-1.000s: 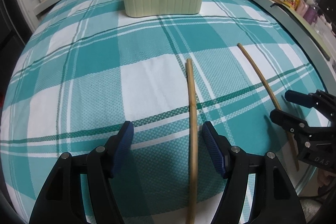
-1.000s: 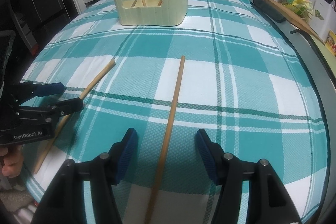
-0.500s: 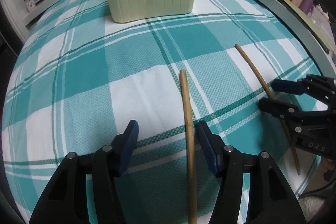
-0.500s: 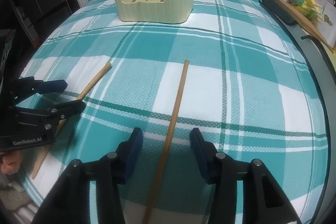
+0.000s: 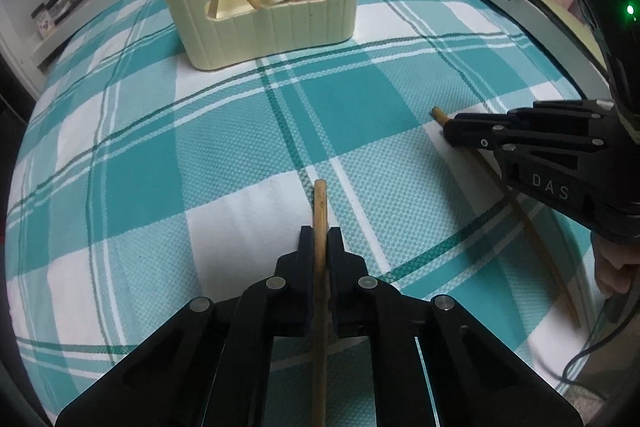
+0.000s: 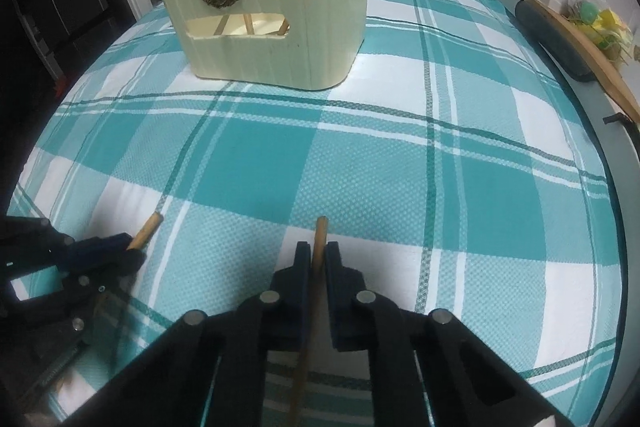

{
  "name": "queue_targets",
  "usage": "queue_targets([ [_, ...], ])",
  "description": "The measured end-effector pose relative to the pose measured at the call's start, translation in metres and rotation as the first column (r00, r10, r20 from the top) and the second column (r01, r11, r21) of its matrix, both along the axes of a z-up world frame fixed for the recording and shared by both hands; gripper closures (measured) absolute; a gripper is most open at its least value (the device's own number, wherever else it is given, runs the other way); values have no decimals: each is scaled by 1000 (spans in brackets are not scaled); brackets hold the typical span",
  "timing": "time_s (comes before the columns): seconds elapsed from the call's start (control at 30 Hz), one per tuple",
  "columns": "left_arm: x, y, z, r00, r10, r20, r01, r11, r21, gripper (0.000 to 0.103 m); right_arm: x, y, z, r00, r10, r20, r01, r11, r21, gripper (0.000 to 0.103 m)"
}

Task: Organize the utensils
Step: 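Lift the chopstick with the left tool while the right tool carries its chopstick over the box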

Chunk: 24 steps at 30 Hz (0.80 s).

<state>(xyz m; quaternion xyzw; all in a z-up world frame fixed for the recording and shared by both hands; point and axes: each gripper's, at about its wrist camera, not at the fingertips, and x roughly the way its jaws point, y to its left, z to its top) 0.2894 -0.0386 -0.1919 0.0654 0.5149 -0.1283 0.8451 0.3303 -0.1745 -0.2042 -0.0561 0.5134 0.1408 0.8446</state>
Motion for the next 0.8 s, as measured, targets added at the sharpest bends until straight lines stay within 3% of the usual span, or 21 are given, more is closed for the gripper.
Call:
queue_targets([
  [0.13,-8,15,28,997,39,74,-34,997,-68,98,-10,-14,16,999,-40,24,36,991,130,97],
  [0.33,-35,37,87,974,83,212,-48,985,-164,98,-44,-33,81,984,-78,161,34,965,258,97],
  [0.57,-72,59,139,931,157,330,-61,957,-283,98,-92,-42,152,934,-91,346,-15,956,292,97],
  [0.8,-88,68,166,891,201,407,-56,939,-341,98,-120,-39,184,878,-98,469,-47,957,286,97],
])
